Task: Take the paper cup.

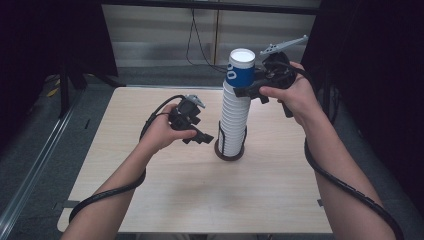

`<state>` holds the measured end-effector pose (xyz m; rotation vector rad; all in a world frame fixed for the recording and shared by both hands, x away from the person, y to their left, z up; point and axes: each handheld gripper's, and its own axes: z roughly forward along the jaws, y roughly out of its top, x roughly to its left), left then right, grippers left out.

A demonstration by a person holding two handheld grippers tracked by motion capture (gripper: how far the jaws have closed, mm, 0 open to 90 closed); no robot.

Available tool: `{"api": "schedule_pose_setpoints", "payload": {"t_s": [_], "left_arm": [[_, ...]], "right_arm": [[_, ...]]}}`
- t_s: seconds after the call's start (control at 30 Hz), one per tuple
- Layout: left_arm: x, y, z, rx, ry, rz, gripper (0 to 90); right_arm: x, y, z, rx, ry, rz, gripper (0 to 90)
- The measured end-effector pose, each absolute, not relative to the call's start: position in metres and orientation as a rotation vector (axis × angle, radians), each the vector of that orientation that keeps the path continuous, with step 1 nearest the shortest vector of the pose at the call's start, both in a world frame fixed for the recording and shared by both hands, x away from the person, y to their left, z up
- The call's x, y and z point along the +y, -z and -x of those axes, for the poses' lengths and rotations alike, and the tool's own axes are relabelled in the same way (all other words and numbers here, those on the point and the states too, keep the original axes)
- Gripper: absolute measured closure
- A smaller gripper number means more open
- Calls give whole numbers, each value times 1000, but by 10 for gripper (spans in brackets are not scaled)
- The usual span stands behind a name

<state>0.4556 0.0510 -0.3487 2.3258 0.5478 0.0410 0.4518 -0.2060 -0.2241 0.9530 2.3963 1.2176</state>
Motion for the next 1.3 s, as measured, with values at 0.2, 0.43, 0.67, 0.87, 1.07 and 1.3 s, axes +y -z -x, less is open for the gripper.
{"api": "schedule_pose_setpoints", "payload": {"t_s": [0.2,0.43,0.67,0.87,1.07,1.3], "left_arm": [[52,349,-456,553,-39,-2319,141],[51,344,-460,554,-37,-2306,141],[44,332,-465,535,-48,-2263,140],[33,308,-469,492,-85,-2172,127],[22,292,-471,479,-94,-2138,124],[8,283,-474,474,-100,-2107,118]], "right_arm": [[-201,225,-455,2388,-1204,-955,106],[-194,230,-461,2381,-1175,-966,103],[-193,234,-463,2390,-1163,-973,122],[-192,233,-462,2388,-1147,-973,128],[-193,232,-461,2386,-1143,-976,128],[-194,233,-460,2384,-1149,-976,128]]}}
